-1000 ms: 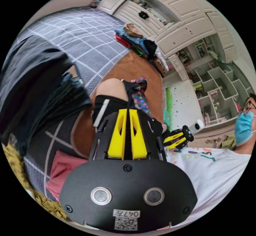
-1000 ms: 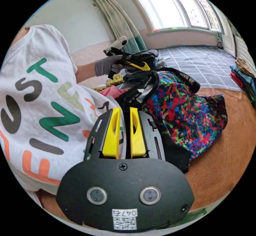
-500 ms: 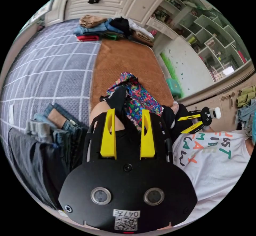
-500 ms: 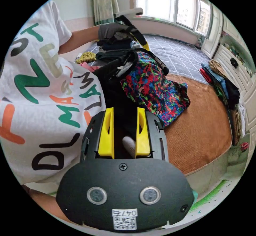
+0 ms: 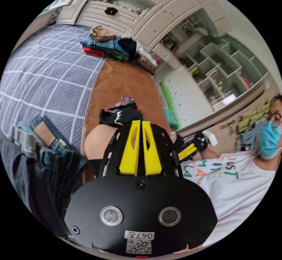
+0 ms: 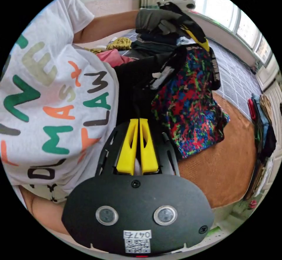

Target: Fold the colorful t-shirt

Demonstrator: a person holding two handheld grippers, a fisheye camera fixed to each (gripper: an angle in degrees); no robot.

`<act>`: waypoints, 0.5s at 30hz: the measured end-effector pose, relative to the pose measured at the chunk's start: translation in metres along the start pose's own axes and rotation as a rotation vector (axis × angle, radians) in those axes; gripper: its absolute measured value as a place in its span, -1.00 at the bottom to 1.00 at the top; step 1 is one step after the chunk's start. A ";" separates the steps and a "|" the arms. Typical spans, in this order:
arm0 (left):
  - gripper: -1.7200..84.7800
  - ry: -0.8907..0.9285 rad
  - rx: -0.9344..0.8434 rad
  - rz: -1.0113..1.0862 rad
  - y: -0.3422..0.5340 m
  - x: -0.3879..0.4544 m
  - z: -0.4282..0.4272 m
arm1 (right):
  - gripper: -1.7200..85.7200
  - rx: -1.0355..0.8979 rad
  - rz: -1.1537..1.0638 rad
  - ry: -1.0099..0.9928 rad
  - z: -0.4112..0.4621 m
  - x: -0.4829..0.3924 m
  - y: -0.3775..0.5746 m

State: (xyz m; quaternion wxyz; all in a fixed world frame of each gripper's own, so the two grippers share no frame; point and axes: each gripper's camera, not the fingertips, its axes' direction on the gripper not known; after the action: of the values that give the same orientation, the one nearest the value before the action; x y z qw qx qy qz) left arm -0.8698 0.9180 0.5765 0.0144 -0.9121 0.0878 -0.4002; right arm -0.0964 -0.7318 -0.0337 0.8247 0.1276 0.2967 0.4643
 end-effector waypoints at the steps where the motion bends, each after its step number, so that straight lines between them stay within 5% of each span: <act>1: -0.98 0.102 0.075 -0.027 -0.002 -0.011 -0.022 | -0.99 0.038 0.076 0.048 -0.031 0.004 0.019; 7: -0.98 0.289 0.306 0.170 -0.045 0.037 -0.117 | -0.99 0.366 0.431 0.404 -0.226 -0.012 0.116; 12: -0.98 0.265 0.479 0.524 -0.085 0.158 -0.211 | -0.99 0.611 0.431 0.730 -0.364 -0.087 0.145; 15: -0.98 0.183 0.569 0.721 -0.093 0.239 -0.279 | -0.99 0.867 0.316 0.753 -0.440 -0.140 0.170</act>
State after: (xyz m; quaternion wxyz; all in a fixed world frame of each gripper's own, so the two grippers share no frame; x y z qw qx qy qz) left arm -0.9017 0.9813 0.9490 0.3945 -0.7441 0.2869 -0.4565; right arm -0.5362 -0.7866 -0.2473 0.4561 0.3221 0.7088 0.4312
